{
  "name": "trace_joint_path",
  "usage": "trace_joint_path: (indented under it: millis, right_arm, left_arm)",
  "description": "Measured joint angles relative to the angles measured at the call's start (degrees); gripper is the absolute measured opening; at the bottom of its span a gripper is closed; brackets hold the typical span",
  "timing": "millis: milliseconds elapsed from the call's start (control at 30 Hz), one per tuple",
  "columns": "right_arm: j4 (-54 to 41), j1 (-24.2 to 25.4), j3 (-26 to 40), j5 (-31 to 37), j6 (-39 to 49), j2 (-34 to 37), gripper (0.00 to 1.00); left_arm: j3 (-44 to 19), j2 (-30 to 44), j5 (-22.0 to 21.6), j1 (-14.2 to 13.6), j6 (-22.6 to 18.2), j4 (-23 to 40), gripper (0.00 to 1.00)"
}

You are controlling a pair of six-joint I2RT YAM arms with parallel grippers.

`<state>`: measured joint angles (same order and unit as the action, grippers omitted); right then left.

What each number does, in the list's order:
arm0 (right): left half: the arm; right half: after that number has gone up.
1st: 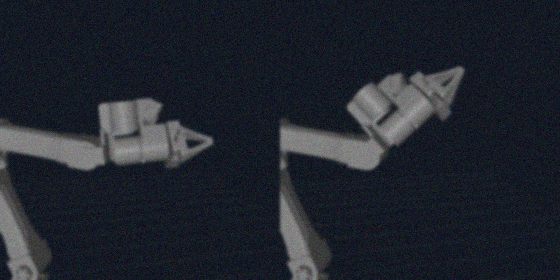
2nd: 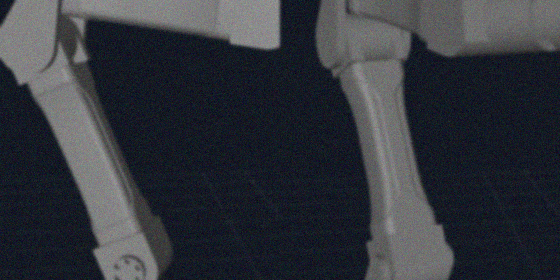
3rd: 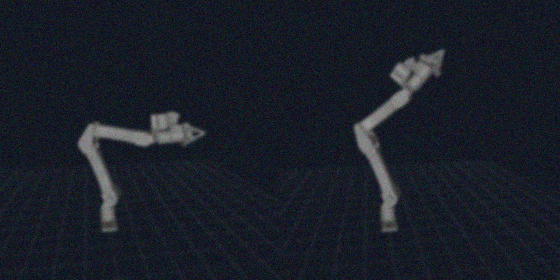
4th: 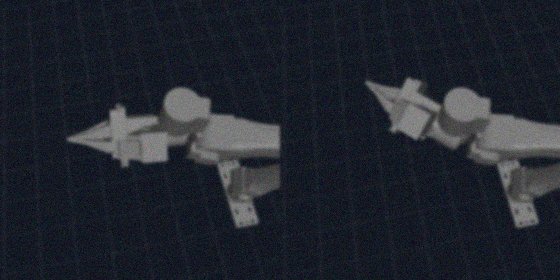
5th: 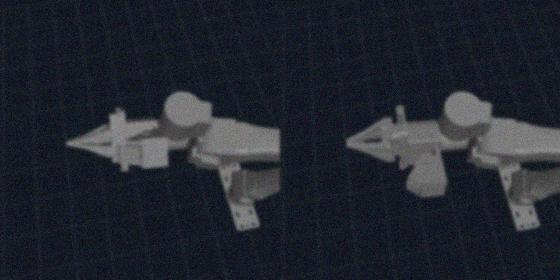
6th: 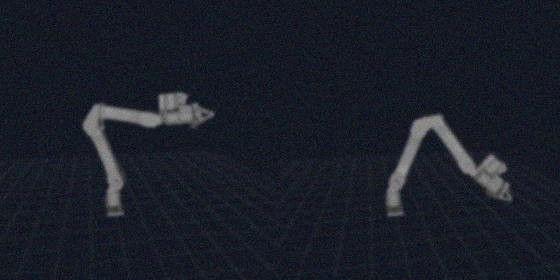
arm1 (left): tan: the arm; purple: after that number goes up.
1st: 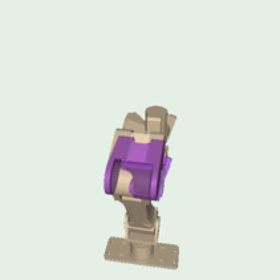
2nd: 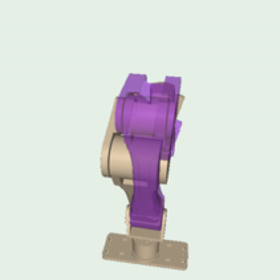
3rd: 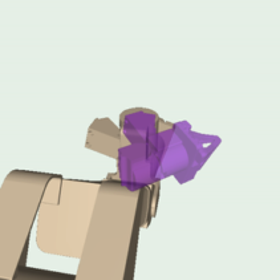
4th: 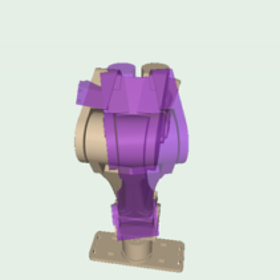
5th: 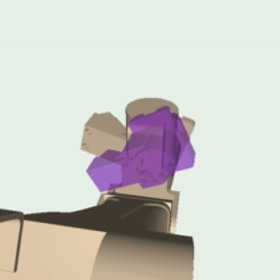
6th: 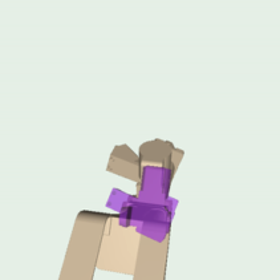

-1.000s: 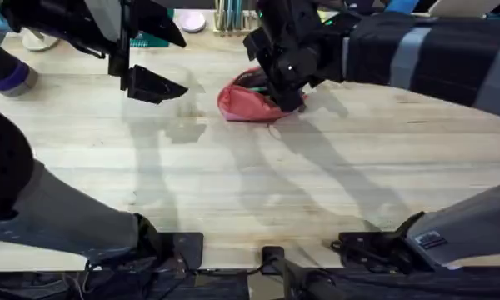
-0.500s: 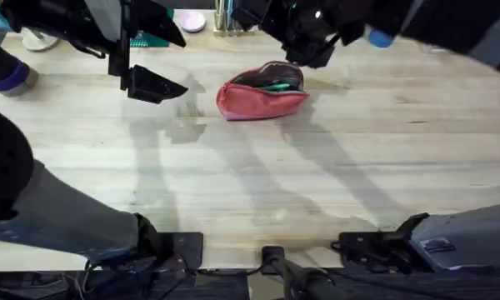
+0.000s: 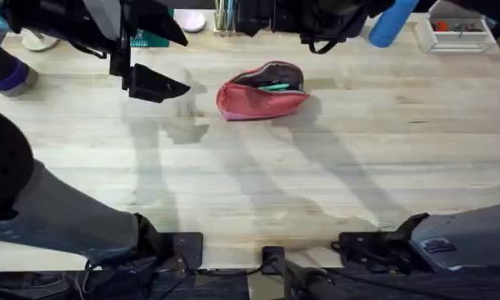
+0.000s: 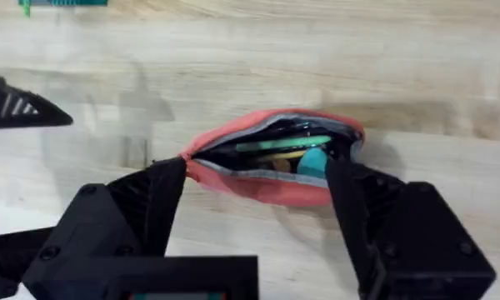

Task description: Unzip the bag, pick up the pens from the table one at a time and place them inside, then zip the bag closed.

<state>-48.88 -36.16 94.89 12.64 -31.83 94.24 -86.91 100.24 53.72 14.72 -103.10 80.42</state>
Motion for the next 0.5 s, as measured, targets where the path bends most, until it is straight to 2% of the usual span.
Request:
trace_joint_path:
  millis: [300,500]
  right_arm:
    - [0.0,0.0,0.2,0.1,4.5,0.0,0.995]
    - [0.0,0.0,0.2,0.2,7.9,0.0,0.995]
  left_arm:
    - [0.0,0.0,1.1,0.0,0.0,1.5,0.995]
    - [0.0,0.0,0.8,0.0,0.0,5.2,0.997]
